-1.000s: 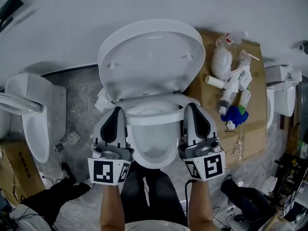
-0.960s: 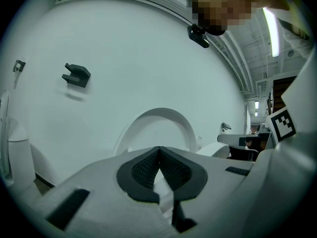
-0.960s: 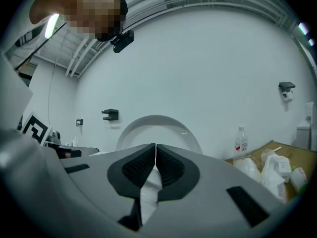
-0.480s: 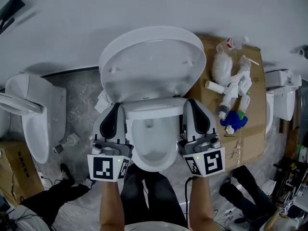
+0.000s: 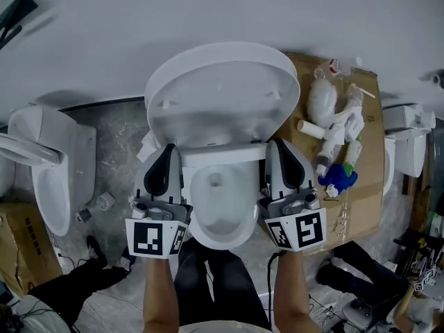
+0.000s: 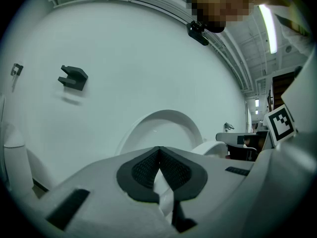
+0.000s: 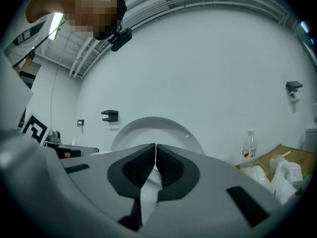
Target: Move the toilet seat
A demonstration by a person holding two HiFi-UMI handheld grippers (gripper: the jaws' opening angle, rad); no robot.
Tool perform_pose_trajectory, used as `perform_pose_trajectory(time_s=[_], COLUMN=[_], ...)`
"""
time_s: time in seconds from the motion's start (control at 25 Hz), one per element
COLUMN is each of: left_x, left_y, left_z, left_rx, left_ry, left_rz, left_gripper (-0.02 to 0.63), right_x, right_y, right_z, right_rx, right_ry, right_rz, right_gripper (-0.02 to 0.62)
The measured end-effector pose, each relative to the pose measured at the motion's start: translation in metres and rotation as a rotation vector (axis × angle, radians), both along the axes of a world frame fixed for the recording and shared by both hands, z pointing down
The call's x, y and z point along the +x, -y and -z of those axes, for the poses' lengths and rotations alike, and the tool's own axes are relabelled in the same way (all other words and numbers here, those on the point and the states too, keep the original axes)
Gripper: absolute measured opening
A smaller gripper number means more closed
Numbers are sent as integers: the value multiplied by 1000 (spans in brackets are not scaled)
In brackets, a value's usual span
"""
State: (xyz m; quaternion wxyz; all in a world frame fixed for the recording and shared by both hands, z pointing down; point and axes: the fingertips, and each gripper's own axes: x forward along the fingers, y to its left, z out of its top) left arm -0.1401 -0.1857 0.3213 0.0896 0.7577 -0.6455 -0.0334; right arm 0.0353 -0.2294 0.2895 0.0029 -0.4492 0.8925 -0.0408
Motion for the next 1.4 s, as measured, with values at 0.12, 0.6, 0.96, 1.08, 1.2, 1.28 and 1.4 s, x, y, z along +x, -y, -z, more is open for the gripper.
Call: perform_pose_trajectory(time_s=[0.12,0.6,0.96,1.08,1.2,1.28,1.4], left_x=[-1,-5,-8,-9,-10,-11,-12], left_y=[3,17,28,31,34,35,38], left_z=[0,2,1,1,1,1,1], left_rx=[5,24,34,36,40,40,41], left_ry=[1,5,10,12,15,16,17], left_rz=[-2,-8,-1,0,2,4,5], left_gripper=[9,9,9,9,9,9,9], right_x=[-1,-7,-10,-11,-13,-14,-15], right_y=[4,20,32,36,39,41,44], right_z=[0,1,0,0,0,-1,-1], right_rx=[5,18,27,28,31,33,34], right_ry=[1,1,-1,-1,0,0,-3], right_rz=[2,7,19,20,22,24,25], right_gripper=[18,17,17,17,17,17,17])
